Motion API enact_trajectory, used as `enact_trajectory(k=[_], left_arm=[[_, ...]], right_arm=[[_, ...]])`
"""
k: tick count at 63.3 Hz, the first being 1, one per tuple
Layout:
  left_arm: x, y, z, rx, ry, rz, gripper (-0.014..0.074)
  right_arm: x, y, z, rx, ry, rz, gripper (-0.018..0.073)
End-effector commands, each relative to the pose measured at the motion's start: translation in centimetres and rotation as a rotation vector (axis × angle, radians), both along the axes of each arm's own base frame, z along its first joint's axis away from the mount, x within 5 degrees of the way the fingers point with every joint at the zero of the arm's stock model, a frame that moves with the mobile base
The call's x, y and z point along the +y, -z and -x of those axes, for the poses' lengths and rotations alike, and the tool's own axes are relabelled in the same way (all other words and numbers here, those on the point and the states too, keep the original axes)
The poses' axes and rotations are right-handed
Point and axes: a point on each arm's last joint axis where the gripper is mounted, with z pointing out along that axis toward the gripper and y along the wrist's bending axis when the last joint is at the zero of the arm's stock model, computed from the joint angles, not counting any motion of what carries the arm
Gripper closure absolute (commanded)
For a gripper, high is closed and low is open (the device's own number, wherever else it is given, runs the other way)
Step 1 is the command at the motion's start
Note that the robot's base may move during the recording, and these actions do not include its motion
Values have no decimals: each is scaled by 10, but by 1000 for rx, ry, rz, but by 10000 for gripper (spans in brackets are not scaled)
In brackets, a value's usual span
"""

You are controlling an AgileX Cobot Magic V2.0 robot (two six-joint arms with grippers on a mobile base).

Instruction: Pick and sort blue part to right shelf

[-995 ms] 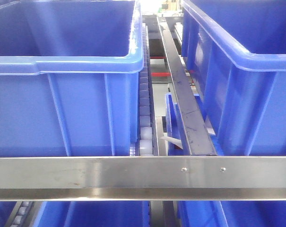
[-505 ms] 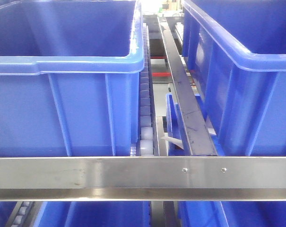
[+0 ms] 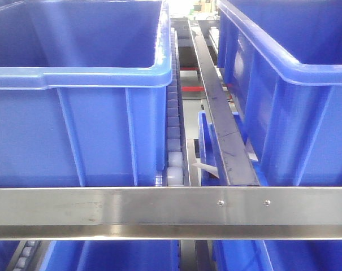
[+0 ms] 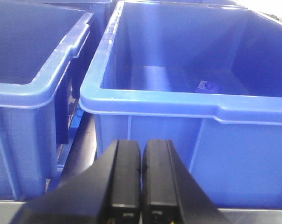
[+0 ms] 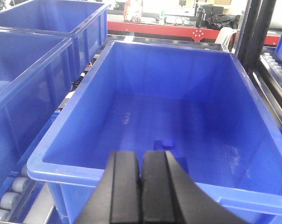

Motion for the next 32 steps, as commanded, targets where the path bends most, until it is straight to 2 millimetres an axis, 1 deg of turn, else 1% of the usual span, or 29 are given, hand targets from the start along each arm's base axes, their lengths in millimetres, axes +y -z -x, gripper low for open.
enact_trajectory(k=[1, 32], left_arm=[[0, -2, 1, -96, -1, 16, 472], [0, -2, 1, -96, -1, 16, 472]], right_arm=[[0, -16, 1, -104, 0, 0, 524], [0, -16, 1, -104, 0, 0, 524]])
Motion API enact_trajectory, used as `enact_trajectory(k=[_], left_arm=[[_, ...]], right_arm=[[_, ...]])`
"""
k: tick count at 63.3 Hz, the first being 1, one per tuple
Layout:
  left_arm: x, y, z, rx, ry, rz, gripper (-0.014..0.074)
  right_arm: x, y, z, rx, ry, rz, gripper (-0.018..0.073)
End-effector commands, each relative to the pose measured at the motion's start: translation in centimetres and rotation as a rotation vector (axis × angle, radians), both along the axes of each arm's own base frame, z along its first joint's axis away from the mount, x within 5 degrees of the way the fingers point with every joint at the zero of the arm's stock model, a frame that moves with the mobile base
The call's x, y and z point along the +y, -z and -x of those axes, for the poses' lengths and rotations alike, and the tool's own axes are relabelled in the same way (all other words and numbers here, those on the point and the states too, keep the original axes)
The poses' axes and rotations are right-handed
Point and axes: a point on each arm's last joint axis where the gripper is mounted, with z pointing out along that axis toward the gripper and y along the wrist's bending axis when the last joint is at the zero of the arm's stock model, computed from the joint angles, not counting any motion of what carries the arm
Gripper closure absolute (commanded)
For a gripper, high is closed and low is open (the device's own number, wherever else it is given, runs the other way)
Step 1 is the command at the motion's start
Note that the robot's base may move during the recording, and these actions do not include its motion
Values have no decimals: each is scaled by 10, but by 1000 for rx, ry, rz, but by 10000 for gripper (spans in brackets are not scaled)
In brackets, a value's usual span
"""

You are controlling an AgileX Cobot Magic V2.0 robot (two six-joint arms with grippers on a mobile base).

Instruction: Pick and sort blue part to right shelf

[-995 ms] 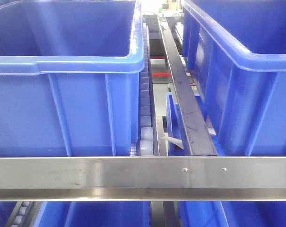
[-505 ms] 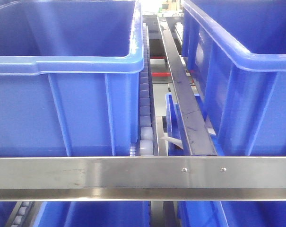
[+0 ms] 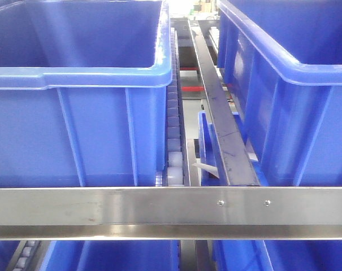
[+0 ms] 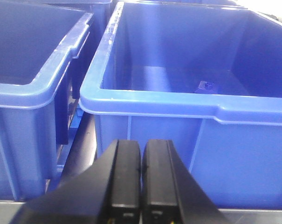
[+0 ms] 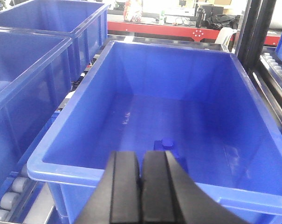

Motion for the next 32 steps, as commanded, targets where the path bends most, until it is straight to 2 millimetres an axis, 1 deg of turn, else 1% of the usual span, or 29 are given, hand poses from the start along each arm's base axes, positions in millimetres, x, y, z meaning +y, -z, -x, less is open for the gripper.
enact_trajectory(k=[1, 7, 13, 20, 25, 32], left_arm=[[0, -2, 1, -95, -1, 15, 472], [0, -2, 1, -95, -1, 15, 472], [0, -2, 1, -95, -1, 15, 472], [0, -2, 1, -95, -1, 15, 472], [0, -2, 1, -95, -1, 15, 472], [0, -2, 1, -95, -1, 15, 472]], right_arm=[[0, -16, 1, -104, 0, 0, 524], [0, -16, 1, -113, -2, -3, 524], [0, -10, -4, -131, 28, -7, 524], [-1, 8, -14, -123, 99, -16, 524], [-2, 25, -21, -127, 131, -28, 524], [-3, 47, -24, -186, 135, -37, 524]])
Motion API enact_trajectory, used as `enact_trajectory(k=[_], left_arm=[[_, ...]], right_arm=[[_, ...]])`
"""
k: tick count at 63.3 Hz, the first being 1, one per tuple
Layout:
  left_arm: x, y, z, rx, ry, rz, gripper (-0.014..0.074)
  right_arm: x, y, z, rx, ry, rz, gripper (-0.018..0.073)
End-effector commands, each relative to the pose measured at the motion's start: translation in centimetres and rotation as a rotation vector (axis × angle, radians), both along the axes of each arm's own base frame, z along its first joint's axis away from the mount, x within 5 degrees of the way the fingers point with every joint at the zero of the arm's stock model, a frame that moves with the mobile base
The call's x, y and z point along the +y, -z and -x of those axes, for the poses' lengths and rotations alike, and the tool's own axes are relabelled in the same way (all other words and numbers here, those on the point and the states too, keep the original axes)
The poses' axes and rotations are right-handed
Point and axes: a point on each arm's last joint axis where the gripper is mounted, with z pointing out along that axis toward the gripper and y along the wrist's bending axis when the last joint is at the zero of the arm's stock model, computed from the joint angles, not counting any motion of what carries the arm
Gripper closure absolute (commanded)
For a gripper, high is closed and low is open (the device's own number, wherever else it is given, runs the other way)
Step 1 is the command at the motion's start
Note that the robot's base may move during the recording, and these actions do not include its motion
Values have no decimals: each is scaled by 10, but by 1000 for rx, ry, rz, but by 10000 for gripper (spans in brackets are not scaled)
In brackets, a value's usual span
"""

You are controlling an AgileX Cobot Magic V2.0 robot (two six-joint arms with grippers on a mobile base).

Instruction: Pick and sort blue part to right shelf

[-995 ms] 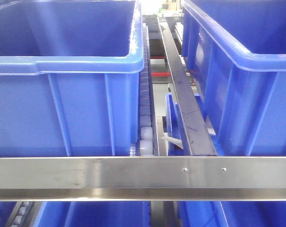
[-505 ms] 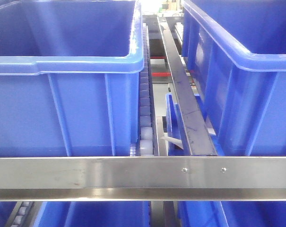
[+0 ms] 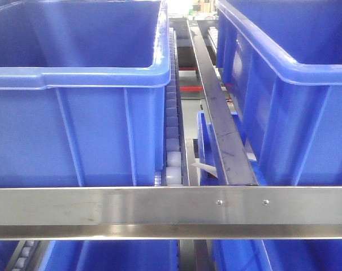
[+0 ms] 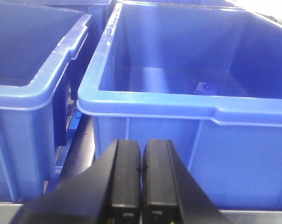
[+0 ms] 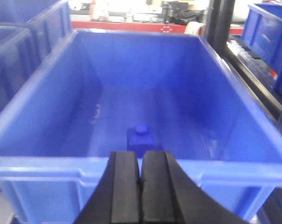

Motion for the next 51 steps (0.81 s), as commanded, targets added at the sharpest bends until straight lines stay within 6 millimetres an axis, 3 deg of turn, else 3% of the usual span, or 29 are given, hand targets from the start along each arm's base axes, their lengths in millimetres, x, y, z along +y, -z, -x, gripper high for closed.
enact_trajectory(k=[1, 15, 51], left_arm=[[0, -2, 1, -90, -1, 15, 472], [0, -1, 1, -89, -1, 15, 472], [0, -1, 1, -89, -1, 15, 472]], right_arm=[[0, -4, 1, -166, 7, 5, 524], [-1, 40, -8, -216, 10, 7, 524], [-1, 43, -8, -179, 10, 6, 524]])
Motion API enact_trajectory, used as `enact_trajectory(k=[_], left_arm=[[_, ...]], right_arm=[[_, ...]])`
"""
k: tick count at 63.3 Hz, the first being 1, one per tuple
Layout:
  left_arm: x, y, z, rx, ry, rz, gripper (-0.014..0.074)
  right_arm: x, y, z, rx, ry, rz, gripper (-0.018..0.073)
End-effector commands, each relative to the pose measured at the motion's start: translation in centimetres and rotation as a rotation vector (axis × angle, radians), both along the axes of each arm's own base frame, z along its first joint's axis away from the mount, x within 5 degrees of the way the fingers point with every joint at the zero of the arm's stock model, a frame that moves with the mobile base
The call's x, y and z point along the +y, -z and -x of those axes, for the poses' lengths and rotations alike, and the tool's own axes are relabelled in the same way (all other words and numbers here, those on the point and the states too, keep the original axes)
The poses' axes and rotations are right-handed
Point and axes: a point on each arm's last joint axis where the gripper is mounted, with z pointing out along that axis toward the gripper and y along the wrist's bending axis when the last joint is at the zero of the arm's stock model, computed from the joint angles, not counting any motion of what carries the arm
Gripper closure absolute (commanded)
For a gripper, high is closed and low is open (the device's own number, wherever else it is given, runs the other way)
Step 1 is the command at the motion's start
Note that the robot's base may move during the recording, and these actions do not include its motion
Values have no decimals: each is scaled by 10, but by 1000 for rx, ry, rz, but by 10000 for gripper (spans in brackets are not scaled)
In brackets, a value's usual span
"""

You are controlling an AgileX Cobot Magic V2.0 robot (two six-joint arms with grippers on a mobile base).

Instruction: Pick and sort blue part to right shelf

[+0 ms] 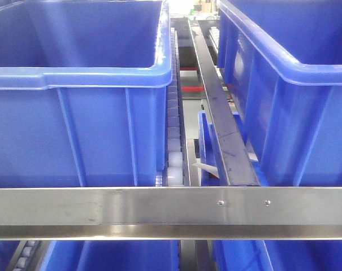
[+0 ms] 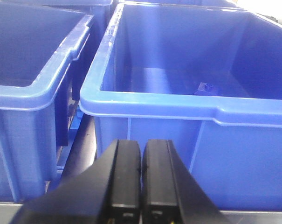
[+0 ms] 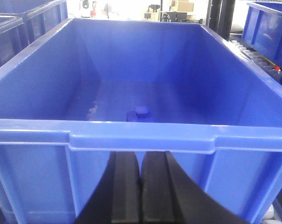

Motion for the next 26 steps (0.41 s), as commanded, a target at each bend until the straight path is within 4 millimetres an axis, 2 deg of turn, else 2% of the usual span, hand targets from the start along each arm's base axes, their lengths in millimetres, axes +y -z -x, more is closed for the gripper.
enact_trajectory(k=[1, 26], left_arm=[[0, -1, 1, -89, -1, 15, 472], [0, -1, 1, -89, -1, 15, 472]], right_arm=[[0, -16, 4, -133, 7, 11, 524], [0, -16, 4, -133, 7, 11, 524]])
